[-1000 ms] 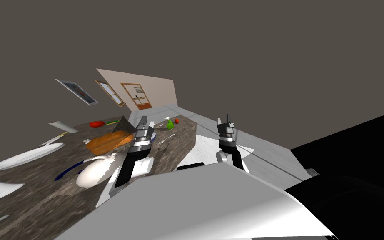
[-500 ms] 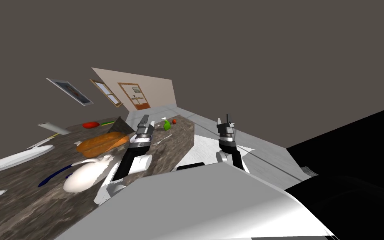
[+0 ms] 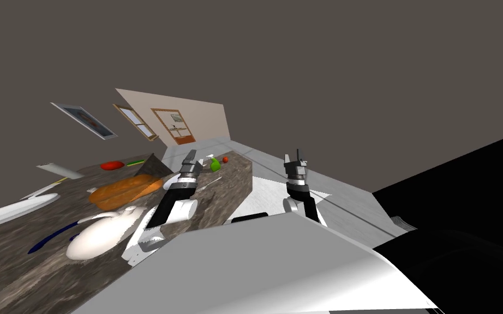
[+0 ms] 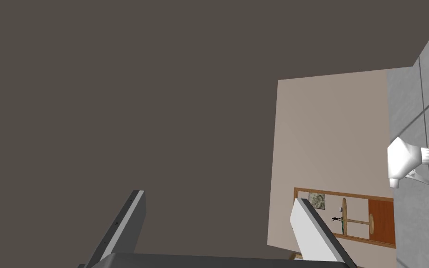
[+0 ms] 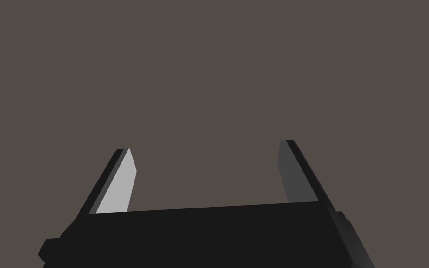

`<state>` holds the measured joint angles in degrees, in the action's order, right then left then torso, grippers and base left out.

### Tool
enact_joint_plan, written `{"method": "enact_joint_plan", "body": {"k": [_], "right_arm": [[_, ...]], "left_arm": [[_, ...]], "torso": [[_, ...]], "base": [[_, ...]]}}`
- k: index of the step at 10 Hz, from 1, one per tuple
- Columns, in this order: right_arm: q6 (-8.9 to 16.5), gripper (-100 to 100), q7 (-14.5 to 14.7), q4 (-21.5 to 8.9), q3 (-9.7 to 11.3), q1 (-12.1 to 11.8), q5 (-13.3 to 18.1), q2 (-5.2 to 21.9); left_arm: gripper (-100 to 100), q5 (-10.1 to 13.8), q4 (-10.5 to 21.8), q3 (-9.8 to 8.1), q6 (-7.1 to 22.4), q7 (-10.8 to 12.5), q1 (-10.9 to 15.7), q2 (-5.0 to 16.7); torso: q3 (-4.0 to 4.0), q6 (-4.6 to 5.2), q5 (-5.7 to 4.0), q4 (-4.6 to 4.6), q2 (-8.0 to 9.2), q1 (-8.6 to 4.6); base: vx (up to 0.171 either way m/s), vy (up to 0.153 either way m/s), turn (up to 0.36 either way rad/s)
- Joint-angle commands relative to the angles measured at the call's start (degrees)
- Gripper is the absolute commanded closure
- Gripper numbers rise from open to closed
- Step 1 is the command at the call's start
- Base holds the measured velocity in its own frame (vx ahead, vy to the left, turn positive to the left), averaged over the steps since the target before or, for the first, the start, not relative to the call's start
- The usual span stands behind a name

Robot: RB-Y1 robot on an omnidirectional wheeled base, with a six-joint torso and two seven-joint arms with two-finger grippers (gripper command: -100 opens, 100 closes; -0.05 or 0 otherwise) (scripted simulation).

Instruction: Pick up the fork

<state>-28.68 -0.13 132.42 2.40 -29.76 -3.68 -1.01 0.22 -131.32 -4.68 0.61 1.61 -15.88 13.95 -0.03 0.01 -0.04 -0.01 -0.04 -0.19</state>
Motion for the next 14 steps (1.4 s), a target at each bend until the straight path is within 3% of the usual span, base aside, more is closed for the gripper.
{"method": "enact_joint_plan", "body": {"k": [1, 8, 9, 11, 14], "right_arm": [[0.00, 0, 0.00, 0.00, 0.00, 0.00, 0.00, 0.00], [0.00, 0, 0.00, 0.00, 0.00, 0.00, 0.00, 0.00], [0.00, 0, 0.00, 0.00, 0.00, 0.00, 0.00, 0.00], [0.00, 0, 0.00, 0.00, 0.00, 0.00, 0.00, 0.00], [0.00, 0, 0.00, 0.00, 0.00, 0.00, 0.00, 0.00]], "left_arm": [[-100, 0.47, -0.20, -0.24, 2.86, 0.46, 0.41, 0.47], [-100, 2.80, 0.44, -1.65, 12.12, 2.27, 2.90, 2.73], [-100, 4.05, 0.88, -2.39, 14.21, 3.20, 4.10, 3.83], [-100, 4.05, 0.88, -2.39, 16.58, 3.20, 4.10, 3.83], [-100, 6.63, 1.98, -3.94, 22.48, 5.05, 6.33, 5.98]], "torso": [[0.00, 0.00, 0.00, 0.00, 0.00, 0.00], [-0.01, -0.01, -0.01, -0.01, -0.03, -0.02], [0.00, -0.02, 0.01, 0.00, 0.00, 0.08], [-0.01, -0.02, 0.00, -0.01, -0.02, 0.02], [0.00, -0.02, 0.00, 0.00, 0.00, 0.02]], "base": [[0.010, -0.055, -0.021], [0.013, -0.047, -0.017], [0.021, -0.042, -0.041], [0.012, -0.043, -0.010], [0.017, -0.060, -0.037]]}}
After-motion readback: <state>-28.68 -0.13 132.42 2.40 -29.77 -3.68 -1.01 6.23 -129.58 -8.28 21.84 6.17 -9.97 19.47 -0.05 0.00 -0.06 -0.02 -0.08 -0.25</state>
